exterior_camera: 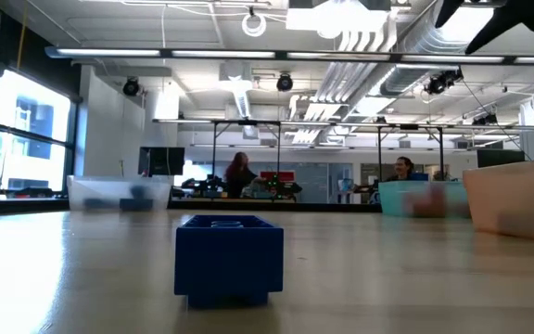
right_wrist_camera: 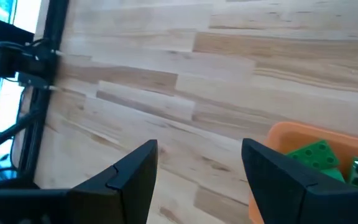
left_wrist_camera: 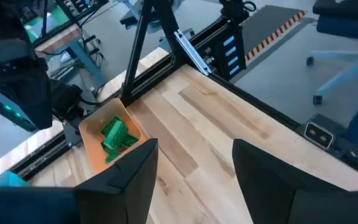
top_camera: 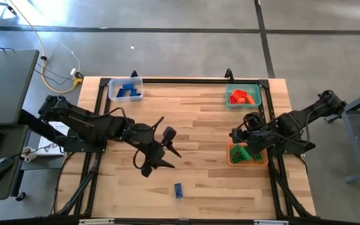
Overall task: Sort & place blocks by color
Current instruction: Put the blue game piece into the transparent bin
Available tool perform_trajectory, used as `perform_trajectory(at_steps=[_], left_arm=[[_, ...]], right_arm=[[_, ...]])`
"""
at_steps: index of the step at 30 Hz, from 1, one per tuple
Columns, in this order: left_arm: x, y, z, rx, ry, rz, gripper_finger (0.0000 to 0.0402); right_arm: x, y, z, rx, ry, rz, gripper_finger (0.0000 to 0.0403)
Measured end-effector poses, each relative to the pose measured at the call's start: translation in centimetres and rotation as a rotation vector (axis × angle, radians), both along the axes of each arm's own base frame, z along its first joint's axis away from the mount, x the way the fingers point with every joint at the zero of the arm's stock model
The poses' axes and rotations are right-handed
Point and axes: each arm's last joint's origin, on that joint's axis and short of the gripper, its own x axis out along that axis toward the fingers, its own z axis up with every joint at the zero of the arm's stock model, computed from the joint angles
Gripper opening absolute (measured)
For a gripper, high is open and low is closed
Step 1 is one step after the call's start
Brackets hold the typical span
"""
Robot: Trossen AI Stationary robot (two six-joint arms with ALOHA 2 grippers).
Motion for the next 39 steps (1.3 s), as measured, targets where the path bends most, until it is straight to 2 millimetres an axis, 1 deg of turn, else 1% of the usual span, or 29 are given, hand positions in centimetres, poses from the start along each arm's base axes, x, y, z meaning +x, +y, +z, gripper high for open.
perform_trajectory(at_steps=[4, 9, 12, 17, 20, 23, 26, 29, 33, 39], left_arm=[[0.0, -0.2, 0.0, -0.025, 0.007, 0.005, 0.0193], [-0.1, -0.4, 0.0, 0.036, -0.006, -0.021, 0.0193], [0.0, -0.6, -0.3, 0.060, 0.001, -0.037, 0.0193], [-0.2, -0.7, -0.9, 0.026, 0.069, 0.007, 0.0193], [-0.5, -0.9, -1.3, 0.056, 0.117, 0.028, 0.0193], [-0.8, -1.6, -1.5, 0.091, 0.130, -0.014, 0.0193], [-0.5, -2.8, -2.5, 0.127, 0.165, -0.079, 0.0193], [0.1, -3.8, -3.9, 0.150, 0.208, -0.114, 0.0193], [1.3, -4.9, -6.3, 0.174, 0.273, -0.136, 0.0193], [2.8, -5.5, -9.8, 0.174, 0.383, -0.131, 0.0193]], right_arm=[[0.7, 0.3, -0.5, -0.015, 0.019, -0.004, 0.0220], [1.8, 1.0, -1.6, -0.029, 0.080, 0.004, 0.0220], [2.9, 1.6, -2.2, -0.030, 0.085, 0.006, 0.0220], [5.1, 2.7, -2.7, -0.042, 0.009, 0.080, 0.0220], [6.5, 3.4, -2.6, -0.064, -0.077, 0.132, 0.0220], [7.6, 3.9, -2.5, -0.094, -0.150, 0.163, 0.0220], [8.2, 4.1, -2.2, -0.128, -0.194, 0.179, 0.0220], [8.2, 4.1, -2.2, -0.148, -0.206, 0.164, 0.0220], [8.2, 4.0, -2.2, -0.154, -0.208, 0.158, 0.0220], [8.4, 4.3, -1.9, -0.126, -0.239, 0.164, 0.0220]])
